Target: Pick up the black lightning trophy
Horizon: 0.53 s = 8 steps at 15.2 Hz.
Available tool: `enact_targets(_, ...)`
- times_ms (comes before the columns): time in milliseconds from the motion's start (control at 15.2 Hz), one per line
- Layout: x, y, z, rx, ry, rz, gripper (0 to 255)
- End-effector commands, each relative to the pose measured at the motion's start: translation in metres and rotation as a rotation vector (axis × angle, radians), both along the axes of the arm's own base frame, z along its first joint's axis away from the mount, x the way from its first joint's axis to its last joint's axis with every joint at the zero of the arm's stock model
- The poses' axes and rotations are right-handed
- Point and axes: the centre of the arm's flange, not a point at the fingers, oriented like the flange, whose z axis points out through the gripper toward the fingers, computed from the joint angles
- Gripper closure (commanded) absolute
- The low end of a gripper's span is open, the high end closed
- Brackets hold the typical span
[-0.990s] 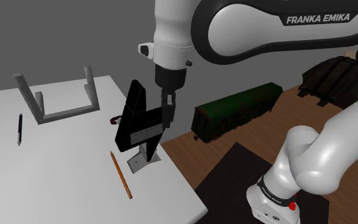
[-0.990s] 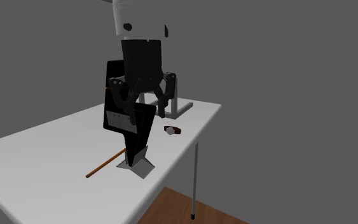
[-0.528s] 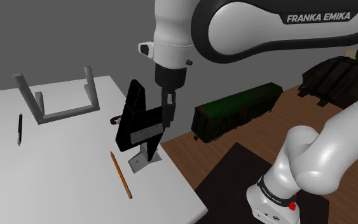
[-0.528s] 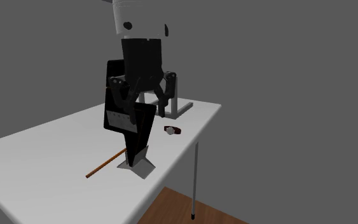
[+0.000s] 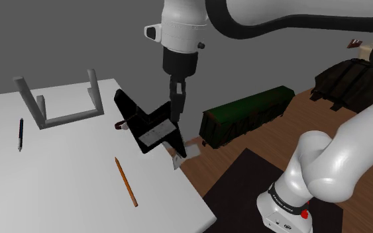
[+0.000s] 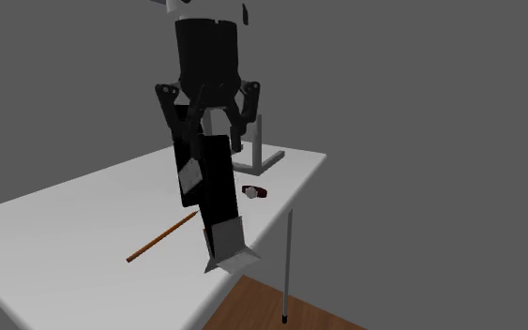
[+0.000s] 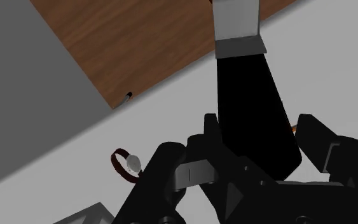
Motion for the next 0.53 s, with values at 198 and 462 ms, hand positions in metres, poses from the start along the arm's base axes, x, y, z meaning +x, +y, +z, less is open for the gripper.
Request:
enact_targets(198,0.001,0.001,0.027,0.000,-0.001,0.000,255)
enact_targets(462,0.001,0.001,0.039,0.000,-0.001,0.000,255)
